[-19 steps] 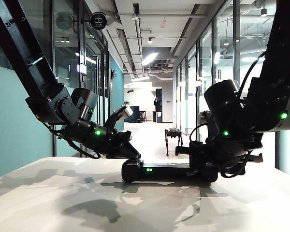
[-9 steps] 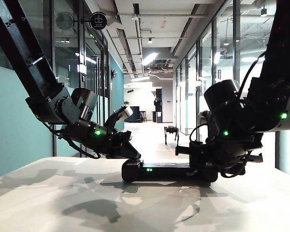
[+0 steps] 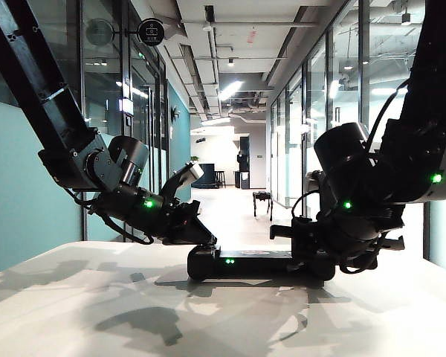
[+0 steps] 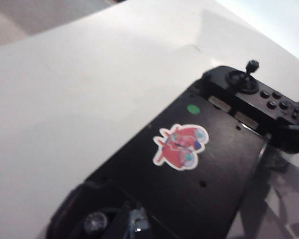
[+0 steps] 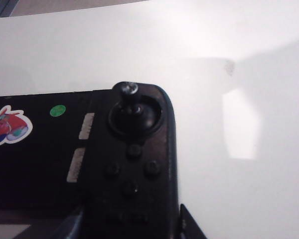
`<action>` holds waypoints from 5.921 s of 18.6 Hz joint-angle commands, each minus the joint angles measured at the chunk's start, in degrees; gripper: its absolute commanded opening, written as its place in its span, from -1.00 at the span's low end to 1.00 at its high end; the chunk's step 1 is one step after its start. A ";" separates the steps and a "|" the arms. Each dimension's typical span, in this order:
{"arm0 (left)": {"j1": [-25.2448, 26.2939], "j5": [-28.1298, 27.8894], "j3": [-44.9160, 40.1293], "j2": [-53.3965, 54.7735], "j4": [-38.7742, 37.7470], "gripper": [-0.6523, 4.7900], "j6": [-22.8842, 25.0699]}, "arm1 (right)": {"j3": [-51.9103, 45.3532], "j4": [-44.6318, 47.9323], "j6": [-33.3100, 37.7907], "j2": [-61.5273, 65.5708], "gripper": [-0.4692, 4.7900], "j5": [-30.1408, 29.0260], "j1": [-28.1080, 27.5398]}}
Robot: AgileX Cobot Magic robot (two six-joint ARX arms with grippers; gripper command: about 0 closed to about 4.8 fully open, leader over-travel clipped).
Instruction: Push the left joystick on the remote control sitting on the white table forward to make the robot dog walk in a straight line until it approaches the door.
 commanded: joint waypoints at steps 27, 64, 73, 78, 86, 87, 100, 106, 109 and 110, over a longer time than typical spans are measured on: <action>0.15 -18.45 0.09 -41.11 -41.59 -0.78 3.19 | 0.13 1.36 -4.00 -0.24 0.22 -2.36 -0.11; 0.15 -45.33 -69.57 -94.75 -8.39 -0.78 -6.01 | -22.49 -18.80 -13.22 -54.66 -0.84 -3.89 -0.11; 0.15 -45.11 -70.03 -95.71 -11.80 -0.78 -6.21 | -28.76 -24.87 -15.78 -68.72 -0.84 -5.05 -0.11; 0.15 -45.11 -70.03 -95.69 -11.80 -0.78 -6.23 | -30.88 -27.26 -16.76 -74.95 -0.84 -6.05 -0.11; 0.15 -45.11 -70.03 -95.71 -11.78 -0.78 -6.23 | -37.33 -32.54 -17.29 -87.25 -0.84 -7.82 -0.17; 0.15 -45.09 -70.03 -95.69 -11.80 -0.78 -6.23 | -38.69 -32.54 -17.64 -89.96 -0.85 -7.85 -0.24; 0.15 -45.11 -70.03 -95.65 -11.78 -0.78 -6.23 | -50.31 -35.15 -17.75 -111.40 -0.84 -8.02 -10.12; 0.15 -45.11 -70.03 -95.65 -11.80 -0.78 -6.23 | -51.39 -38.97 -17.73 -121.57 -0.85 -14.29 -18.40; 0.15 -45.11 -70.03 -95.65 -11.78 -0.78 -6.21 | -51.39 -39.12 -17.68 -121.83 -0.85 -14.32 -19.93; 0.15 -45.11 -70.03 -95.65 -11.80 -0.78 -6.23 | -51.39 -39.12 -17.68 -121.83 -0.85 -14.34 -20.35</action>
